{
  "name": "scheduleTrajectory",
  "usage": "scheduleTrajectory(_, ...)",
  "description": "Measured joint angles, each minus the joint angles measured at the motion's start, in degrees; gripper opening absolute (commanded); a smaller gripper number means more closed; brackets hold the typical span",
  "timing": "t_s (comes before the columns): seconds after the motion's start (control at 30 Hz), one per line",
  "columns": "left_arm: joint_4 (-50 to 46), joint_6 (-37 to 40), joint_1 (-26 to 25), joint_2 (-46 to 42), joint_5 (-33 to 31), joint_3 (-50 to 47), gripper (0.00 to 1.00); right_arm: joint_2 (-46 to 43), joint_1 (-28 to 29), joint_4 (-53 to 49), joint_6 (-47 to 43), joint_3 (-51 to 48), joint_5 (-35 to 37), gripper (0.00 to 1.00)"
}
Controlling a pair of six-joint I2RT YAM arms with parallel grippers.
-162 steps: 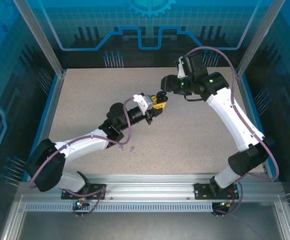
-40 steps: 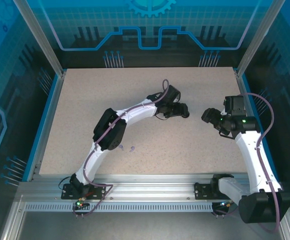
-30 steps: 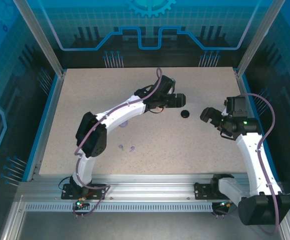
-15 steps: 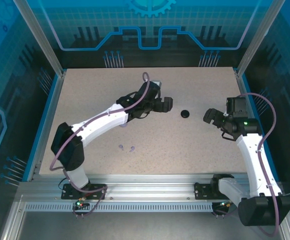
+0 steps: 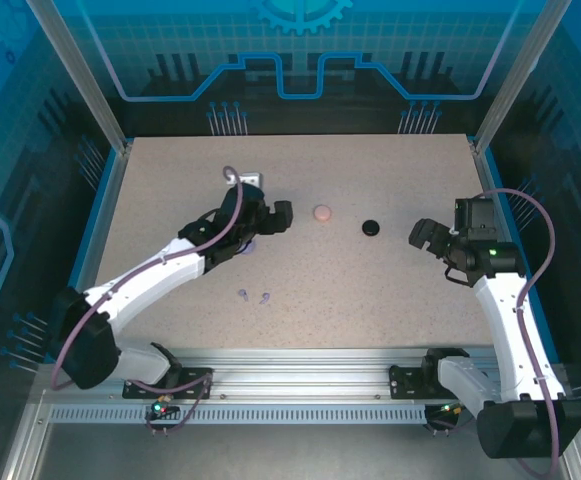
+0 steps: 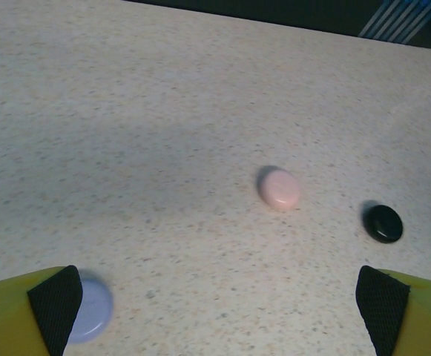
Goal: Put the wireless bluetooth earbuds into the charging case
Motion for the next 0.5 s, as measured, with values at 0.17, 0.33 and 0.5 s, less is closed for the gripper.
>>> scheduleTrajectory(0.17,1.46,-3.65,4.11,-6.16,-1.49,-6.29,0.99,-1.33,2.95,0.63,1.49,-1.27,0.55,1.0)
scheduleTrajectory(0.33,2.1,-5.09,8.22,-8.09,-0.22,-8.17,0.99,1.2,10.69,1.49,4.63,-1.09,2.12,1.0)
scheduleTrajectory(0.5,2.08,-6.6,13.11,-7.96,2.4,-8.22,0.99,11.23,21.62,1.44,8.61,3.8,4.59,1.0)
